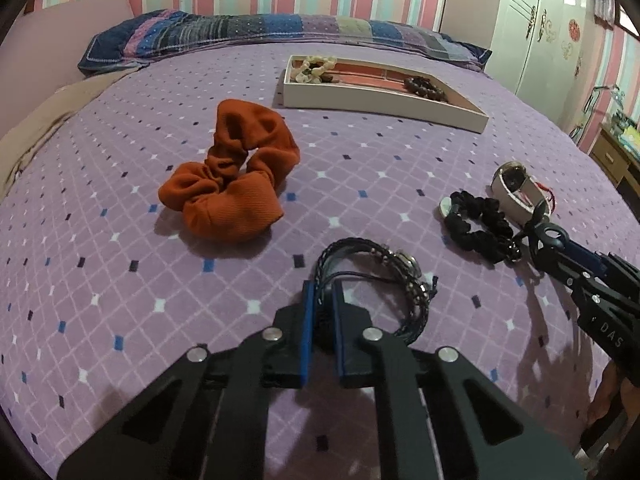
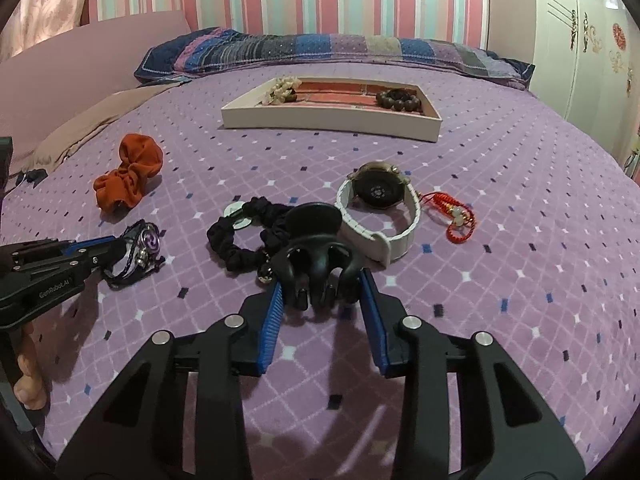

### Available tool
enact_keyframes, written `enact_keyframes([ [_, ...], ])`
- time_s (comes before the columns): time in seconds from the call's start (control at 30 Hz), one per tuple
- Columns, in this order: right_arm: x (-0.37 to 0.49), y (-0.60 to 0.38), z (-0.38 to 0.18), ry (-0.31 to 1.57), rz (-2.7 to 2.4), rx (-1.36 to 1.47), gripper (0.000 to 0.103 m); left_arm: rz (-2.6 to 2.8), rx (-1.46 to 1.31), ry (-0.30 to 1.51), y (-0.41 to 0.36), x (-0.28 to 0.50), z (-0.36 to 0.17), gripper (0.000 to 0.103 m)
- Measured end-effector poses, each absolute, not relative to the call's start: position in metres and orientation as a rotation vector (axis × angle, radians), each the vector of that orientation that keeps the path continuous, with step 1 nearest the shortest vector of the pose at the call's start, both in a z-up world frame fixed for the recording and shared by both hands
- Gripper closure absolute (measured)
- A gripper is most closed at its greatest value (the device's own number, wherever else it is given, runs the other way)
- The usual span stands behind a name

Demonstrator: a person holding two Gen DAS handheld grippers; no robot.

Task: Organize jewelry
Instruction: 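Carry braided bracelet with left gripper while right gripper carries claw clip to tray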

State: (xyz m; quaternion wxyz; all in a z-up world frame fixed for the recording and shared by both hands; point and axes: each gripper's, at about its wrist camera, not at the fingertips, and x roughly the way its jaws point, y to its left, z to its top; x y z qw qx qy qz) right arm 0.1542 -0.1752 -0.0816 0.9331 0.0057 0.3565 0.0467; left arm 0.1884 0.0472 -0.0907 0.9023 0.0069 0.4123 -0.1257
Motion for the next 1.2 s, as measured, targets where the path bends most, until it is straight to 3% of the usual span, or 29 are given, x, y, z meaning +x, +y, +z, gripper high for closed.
enact_keyframes([
  [1.2,0.176,-0.186,-0.052,0.667,0.155,0.038,0.067,-0.284,0.013,0.726,0.021,0.198,-0.027,0.094],
])
